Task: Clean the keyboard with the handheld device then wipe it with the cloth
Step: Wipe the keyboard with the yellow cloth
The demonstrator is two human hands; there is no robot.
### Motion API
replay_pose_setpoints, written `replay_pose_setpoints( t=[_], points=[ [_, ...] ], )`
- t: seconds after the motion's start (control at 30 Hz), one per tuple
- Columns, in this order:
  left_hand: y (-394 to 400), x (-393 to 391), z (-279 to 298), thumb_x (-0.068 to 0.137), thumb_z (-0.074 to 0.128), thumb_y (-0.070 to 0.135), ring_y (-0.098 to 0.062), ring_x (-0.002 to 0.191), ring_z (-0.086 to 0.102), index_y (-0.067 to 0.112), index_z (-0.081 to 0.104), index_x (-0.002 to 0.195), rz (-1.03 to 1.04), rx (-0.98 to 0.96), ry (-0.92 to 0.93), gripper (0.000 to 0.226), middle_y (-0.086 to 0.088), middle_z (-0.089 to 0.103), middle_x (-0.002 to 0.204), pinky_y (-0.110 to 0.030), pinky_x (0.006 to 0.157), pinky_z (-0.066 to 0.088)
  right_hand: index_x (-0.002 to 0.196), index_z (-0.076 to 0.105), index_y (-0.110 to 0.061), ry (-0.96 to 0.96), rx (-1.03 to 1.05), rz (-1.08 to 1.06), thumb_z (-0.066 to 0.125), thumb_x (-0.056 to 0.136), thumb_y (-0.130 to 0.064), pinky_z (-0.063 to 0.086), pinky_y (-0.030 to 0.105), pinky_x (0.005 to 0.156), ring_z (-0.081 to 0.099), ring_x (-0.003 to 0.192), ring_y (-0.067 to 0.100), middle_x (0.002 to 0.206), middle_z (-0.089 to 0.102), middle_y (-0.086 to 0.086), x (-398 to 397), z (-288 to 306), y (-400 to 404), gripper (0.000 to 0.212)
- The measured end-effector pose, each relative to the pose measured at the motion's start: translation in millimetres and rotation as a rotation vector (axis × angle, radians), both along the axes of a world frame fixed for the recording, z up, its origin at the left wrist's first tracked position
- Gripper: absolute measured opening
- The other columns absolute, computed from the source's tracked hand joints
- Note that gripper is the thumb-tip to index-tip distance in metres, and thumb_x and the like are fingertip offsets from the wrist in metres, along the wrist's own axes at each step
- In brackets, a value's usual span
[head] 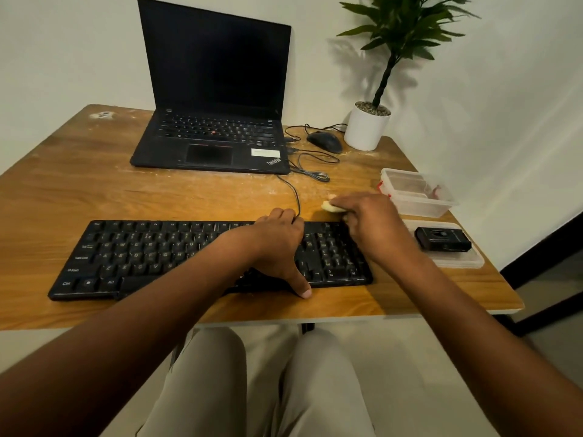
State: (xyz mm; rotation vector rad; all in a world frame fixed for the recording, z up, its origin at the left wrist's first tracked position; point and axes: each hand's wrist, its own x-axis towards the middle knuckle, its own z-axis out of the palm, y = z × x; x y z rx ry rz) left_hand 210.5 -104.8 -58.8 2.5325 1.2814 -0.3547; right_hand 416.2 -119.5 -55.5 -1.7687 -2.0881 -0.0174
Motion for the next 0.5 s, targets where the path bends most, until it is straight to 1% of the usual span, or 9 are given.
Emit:
replay_pose_setpoints(
  t=[0.03, 0.13, 0.27, 0.33, 0.37, 0.43, 0.5],
  points=[
    [0, 0, 0, 0.060, 0.078, 0.080, -0.028, 0.146, 0.020, 0.013, 0.015, 0.160, 0.003, 0.002, 0.001, 0.136, -0.007, 0.023, 0.157, -0.048, 0.122, 0.029, 0.129, 0.070, -0.024, -0.028, -0.020, 0.052, 0.055, 0.097, -0.002, 0.043, 0.032, 0.108, 0.057, 0.123, 0.019, 0.133, 0.067, 0.003, -9, -6, 3, 0.042],
    [-1, -1, 1, 0.061, 0.079, 0.078, -0.028, 0.148, 0.018, 0.013, 0.014, 0.160, 0.006, -0.001, 0.005, 0.135, -0.006, 0.021, 0.159, -0.048, 0.122, 0.028, 0.130, 0.069, -0.026, -0.143, -0.087, 0.137, 0.056, 0.095, -0.006, 0.047, 0.034, 0.102, 0.053, 0.119, 0.018, 0.129, 0.065, 0.001, -14, -19, 1, 0.042],
    [-1, -1, 2, 0.064, 0.079, 0.077, -0.029, 0.150, 0.014, 0.012, 0.010, 0.161, -0.001, -0.014, -0.002, 0.136, -0.008, 0.016, 0.163, -0.049, 0.124, 0.024, 0.129, 0.070, -0.022, -0.170, -0.105, 0.046, 0.063, 0.095, -0.008, 0.048, 0.034, 0.102, 0.056, 0.114, 0.018, 0.130, 0.062, 0.002, 21, -12, -9, 0.038],
    [-1, 0, 2, 0.065, 0.078, 0.077, -0.029, 0.151, 0.013, 0.011, 0.010, 0.161, -0.010, -0.008, 0.002, 0.136, -0.008, 0.015, 0.164, -0.048, 0.124, 0.023, 0.127, 0.071, -0.023, -0.195, -0.159, -0.011, 0.063, 0.094, -0.007, 0.047, 0.029, 0.097, 0.057, 0.109, 0.020, 0.127, 0.062, 0.006, 38, -6, -11, 0.037],
    [-1, 0, 2, 0.065, 0.078, 0.077, -0.029, 0.151, 0.013, 0.011, 0.010, 0.161, -0.014, -0.005, 0.006, 0.136, -0.009, 0.015, 0.164, -0.048, 0.124, 0.023, 0.126, 0.072, -0.022, -0.199, -0.172, -0.033, 0.062, 0.093, -0.005, 0.046, 0.030, 0.095, 0.057, 0.108, 0.022, 0.127, 0.063, 0.008, 44, -3, -12, 0.038],
    [-1, 0, 1, 0.065, 0.078, 0.077, -0.029, 0.151, 0.012, 0.011, 0.009, 0.162, -0.013, -0.004, 0.011, 0.136, -0.008, 0.014, 0.164, -0.048, 0.124, 0.023, 0.126, 0.073, -0.018, -0.118, -0.139, -0.075, 0.058, 0.095, -0.001, 0.046, 0.030, 0.092, 0.059, 0.110, 0.025, 0.126, 0.066, 0.011, 47, 2, -11, 0.038],
    [-1, 0, 1, 0.064, 0.078, 0.077, -0.029, 0.151, 0.012, 0.012, 0.008, 0.162, -0.005, -0.009, 0.006, 0.137, -0.007, 0.014, 0.164, -0.048, 0.124, 0.023, 0.127, 0.072, -0.017, -0.011, -0.042, -0.089, 0.056, 0.097, 0.000, 0.044, 0.026, 0.091, 0.060, 0.111, 0.022, 0.128, 0.068, 0.010, 38, 5, -6, 0.038]
  ],
)
